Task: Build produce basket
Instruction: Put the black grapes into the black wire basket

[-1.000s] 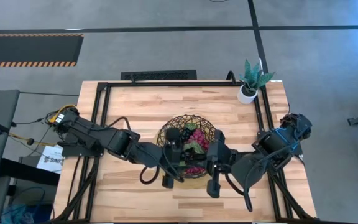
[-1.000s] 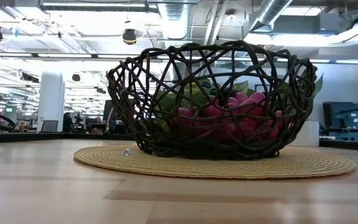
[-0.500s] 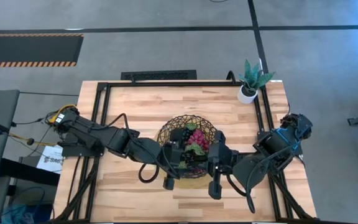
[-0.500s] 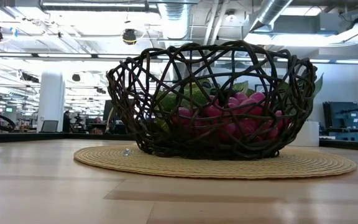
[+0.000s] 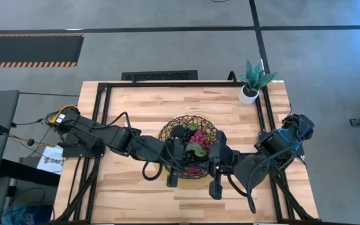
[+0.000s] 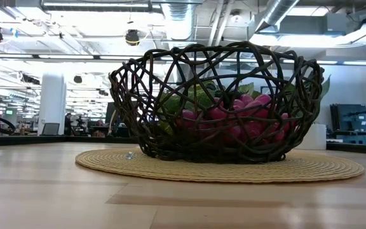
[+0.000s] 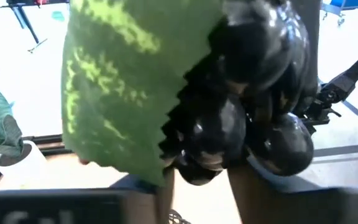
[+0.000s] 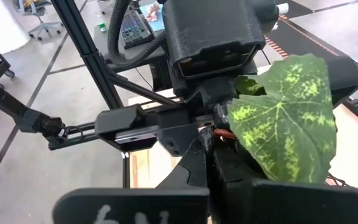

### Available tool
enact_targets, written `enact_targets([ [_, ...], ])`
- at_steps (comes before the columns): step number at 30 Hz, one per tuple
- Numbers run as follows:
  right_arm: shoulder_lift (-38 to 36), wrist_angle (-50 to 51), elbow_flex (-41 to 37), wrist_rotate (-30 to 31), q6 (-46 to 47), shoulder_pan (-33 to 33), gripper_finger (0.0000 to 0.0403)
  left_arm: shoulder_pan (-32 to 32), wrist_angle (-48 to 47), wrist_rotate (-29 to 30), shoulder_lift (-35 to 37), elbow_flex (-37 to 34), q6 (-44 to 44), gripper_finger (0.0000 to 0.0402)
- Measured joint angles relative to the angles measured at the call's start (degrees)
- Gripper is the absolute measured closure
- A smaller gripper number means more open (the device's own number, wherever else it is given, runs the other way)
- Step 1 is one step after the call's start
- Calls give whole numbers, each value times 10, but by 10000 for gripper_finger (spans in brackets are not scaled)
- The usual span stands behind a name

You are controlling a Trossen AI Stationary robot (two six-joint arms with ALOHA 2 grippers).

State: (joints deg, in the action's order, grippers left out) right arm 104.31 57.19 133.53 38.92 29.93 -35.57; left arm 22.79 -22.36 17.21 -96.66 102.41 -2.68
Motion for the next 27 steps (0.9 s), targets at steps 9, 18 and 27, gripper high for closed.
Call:
enact_targets([
  [9, 0, 0, 0, 0, 0, 0, 403, 0, -2, 2, 0, 0, 16, 390],
  [18, 0, -40, -1, -7, -44, 0, 340, 1, -3, 0, 0, 0, 16, 399],
  [27, 0, -78, -1, -7, -82, 3, 231, 4, -10, 1, 0, 1, 16, 401],
])
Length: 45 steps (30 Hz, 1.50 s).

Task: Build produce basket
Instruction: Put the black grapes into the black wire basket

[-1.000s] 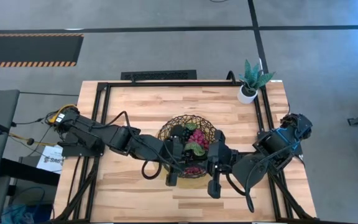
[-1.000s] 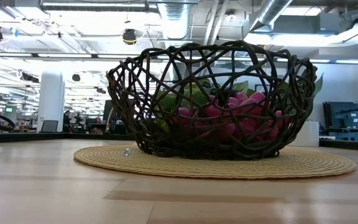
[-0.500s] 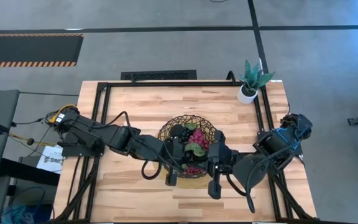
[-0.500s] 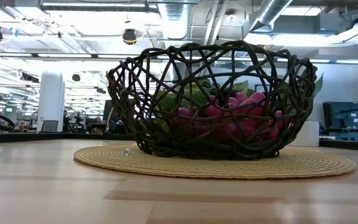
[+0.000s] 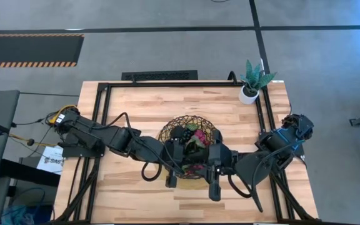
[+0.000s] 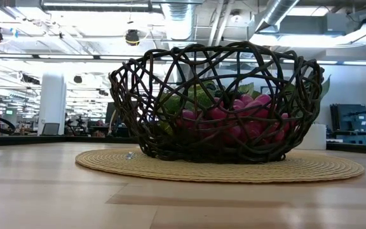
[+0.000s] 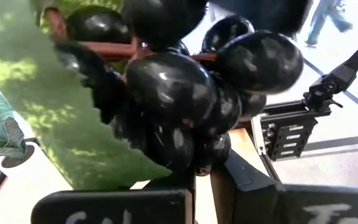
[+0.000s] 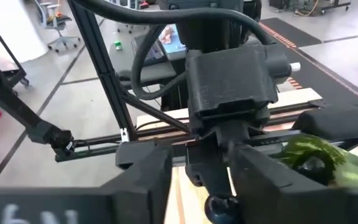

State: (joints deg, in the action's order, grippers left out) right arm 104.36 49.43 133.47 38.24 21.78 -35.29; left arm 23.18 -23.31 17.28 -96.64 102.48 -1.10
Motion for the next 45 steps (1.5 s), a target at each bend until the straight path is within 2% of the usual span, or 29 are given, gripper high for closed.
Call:
enact_targets([
  [4, 0, -17, 3, -5, -27, 2, 186, 0, -1, 0, 0, 0, 0, 401],
  [7, -1, -46, 15, -5, -60, 2, 169, 0, -6, 5, 0, 0, 5, 401],
  [13, -27, -111, 15, -8, -131, -15, 171, -3, -114, 122, 0, 0, 28, 401],
  [16, -44, -112, 15, -8, -133, -32, 180, -12, -203, 123, 0, 0, -1, 401],
  [19, -57, -111, 15, -7, -133, -50, 189, -28, -268, 93, 0, -7, -37, 401],
  [21, -61, -110, 15, -7, -133, -61, 195, -40, -266, 61, 0, -30, -41, 401],
  [29, -61, -109, 14, 22, -143, -96, 226, -92, -142, -60, -1, -170, -44, 401],
  [33, -59, -108, 14, 22, -143, -107, 240, -121, -104, -94, 0, -202, -47, 401],
  [37, -59, -109, 14, 23, -143, -115, 250, -154, -88, -158, 0, -224, -43, 401],
  [45, -59, -105, 14, 23, -141, -116, 266, -202, -48, -218, 23, -297, -31, 401],
])
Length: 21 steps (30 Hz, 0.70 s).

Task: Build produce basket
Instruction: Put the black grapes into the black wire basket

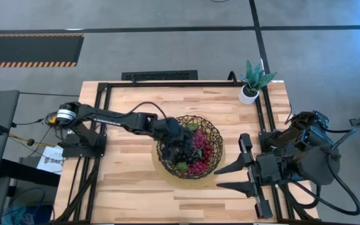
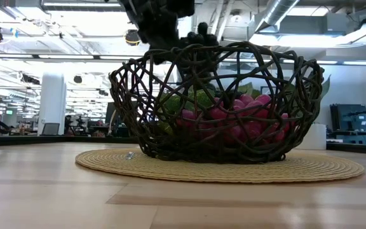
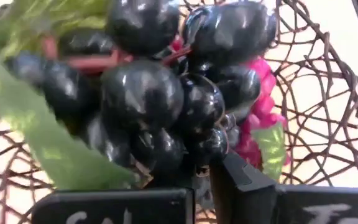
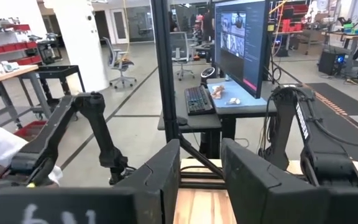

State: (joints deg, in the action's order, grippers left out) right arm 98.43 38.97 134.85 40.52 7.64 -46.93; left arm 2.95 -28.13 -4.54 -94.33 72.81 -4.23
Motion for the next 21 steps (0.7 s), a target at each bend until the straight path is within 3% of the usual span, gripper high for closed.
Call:
enact_targets([
  [4, 0, 7, 0, 0, 0, 0, 273, -11, 39, -8, 46, -48, 0, 401],
  [9, 0, 7, 0, 1, -3, 2, 275, -32, 149, -106, 98, -129, -41, 401],
  [11, 0, 7, 0, 0, -4, 5, 275, -35, 173, -114, 103, -157, -65, 401],
  [21, 0, 9, 0, 1, -2, 6, 275, -29, 111, -116, 104, -188, -94, 401],
])
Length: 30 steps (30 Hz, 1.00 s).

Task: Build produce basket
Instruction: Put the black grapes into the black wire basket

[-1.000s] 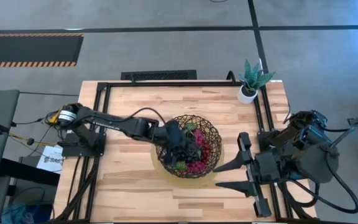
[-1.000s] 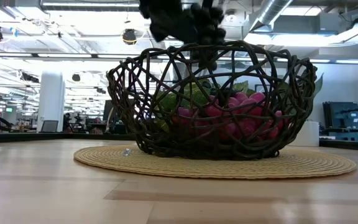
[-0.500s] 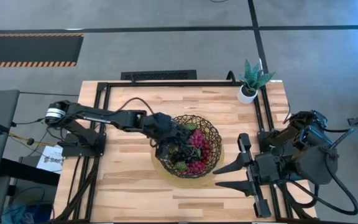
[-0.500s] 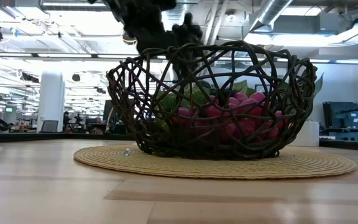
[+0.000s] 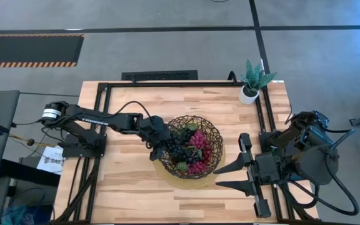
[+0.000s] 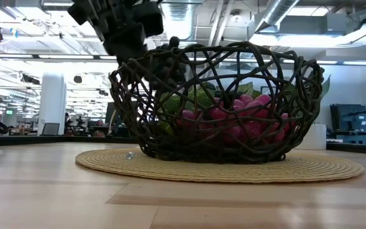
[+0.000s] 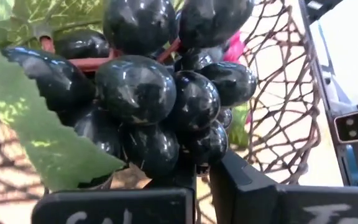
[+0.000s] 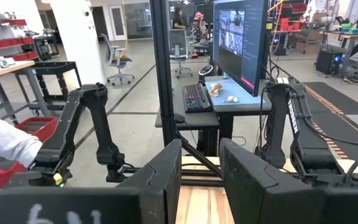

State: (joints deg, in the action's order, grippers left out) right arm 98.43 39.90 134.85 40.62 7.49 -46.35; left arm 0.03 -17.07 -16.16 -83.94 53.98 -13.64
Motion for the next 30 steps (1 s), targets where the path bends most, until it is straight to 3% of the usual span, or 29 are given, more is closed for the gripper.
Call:
enact_targets([
  [6, 0, -1, 0, 0, 2, 0, 275, 5, -69, 3, 0, 0, -14, 401],
  [19, 0, -1, 0, 0, 1, 7, 275, 6, -57, 1, 0, 0, -34, 395],
  [30, 0, -1, 0, 0, 1, 7, 275, 16, -22, -1, 0, 0, -17, 289],
])
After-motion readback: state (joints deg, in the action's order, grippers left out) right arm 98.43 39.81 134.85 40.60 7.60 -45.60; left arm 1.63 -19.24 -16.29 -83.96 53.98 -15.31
